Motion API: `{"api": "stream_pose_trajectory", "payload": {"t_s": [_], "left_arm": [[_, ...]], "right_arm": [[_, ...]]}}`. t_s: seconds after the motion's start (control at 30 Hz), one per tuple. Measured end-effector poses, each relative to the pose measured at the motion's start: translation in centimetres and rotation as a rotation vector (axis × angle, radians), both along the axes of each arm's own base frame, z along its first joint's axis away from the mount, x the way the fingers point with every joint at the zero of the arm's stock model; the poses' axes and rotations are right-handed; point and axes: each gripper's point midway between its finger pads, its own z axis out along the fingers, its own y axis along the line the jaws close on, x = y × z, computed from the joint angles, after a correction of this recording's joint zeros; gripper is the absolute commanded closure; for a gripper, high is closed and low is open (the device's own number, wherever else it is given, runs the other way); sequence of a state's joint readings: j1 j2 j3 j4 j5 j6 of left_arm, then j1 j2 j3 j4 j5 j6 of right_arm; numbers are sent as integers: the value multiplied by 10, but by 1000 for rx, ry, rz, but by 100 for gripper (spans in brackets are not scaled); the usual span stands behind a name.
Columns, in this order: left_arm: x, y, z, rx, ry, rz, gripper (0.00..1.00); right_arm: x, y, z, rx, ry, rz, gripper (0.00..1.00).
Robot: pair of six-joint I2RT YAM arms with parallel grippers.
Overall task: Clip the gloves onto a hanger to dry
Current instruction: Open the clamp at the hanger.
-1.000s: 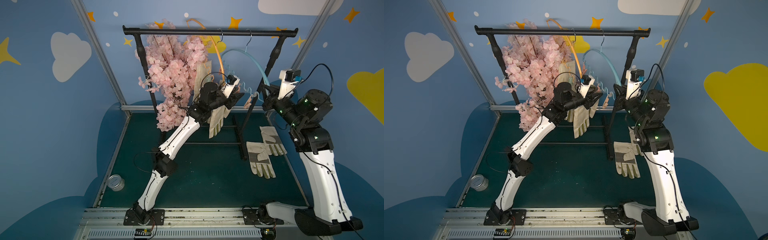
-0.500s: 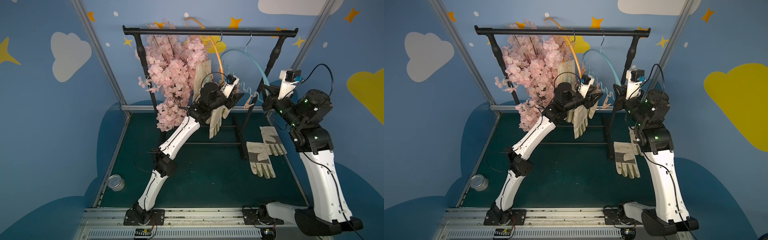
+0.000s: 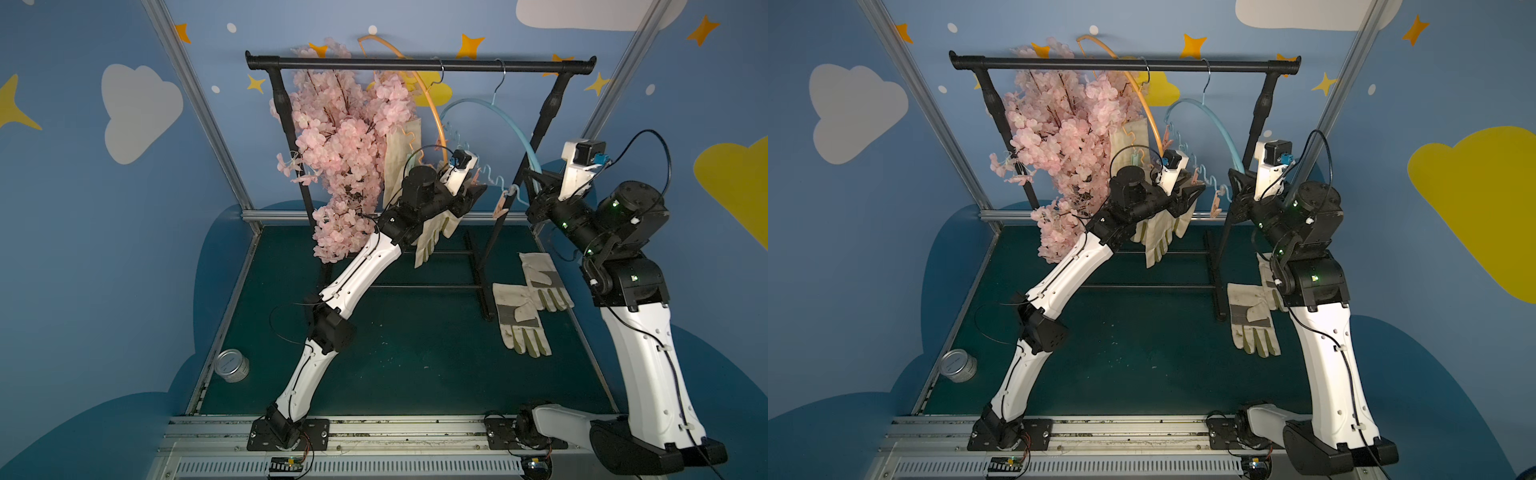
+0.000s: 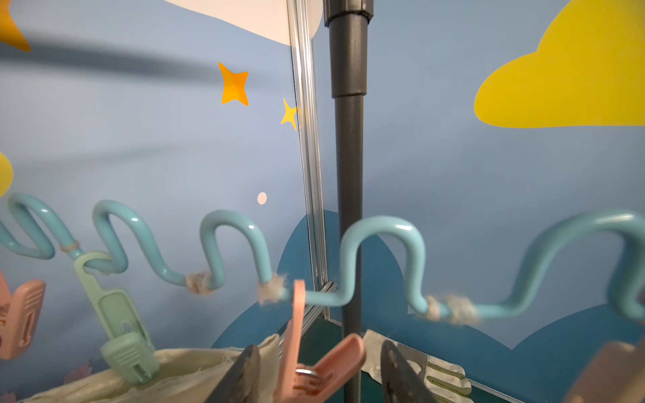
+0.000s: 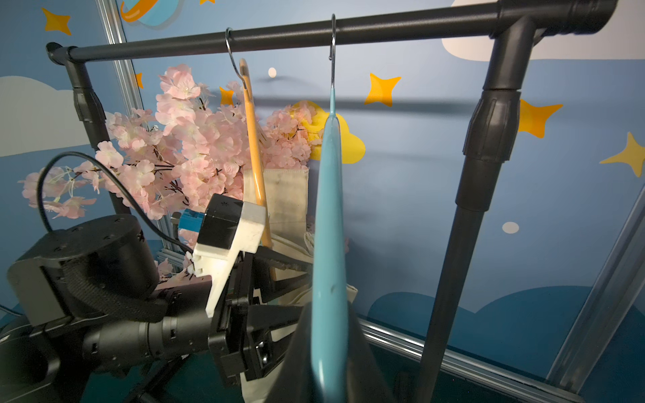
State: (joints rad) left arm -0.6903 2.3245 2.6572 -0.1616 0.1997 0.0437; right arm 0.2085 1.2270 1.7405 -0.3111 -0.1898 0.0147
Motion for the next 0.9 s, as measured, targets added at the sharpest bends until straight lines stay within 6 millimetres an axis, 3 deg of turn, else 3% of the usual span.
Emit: {"api": "stream_pose_trajectory", "payload": {"t_s": [0.07,0.43,0.9], "left_arm": [[-1,-1,1,-2,-5,-10,54],[-4,-3,2,-8,-10,-27,48],[-7,-6,3,-3,-25,-27,51]], "right_arm": [[0,0,0,0,0,1,94],[0,1,0,4,3,11,94],[-1,2,-1,11,7,20,94]]}}
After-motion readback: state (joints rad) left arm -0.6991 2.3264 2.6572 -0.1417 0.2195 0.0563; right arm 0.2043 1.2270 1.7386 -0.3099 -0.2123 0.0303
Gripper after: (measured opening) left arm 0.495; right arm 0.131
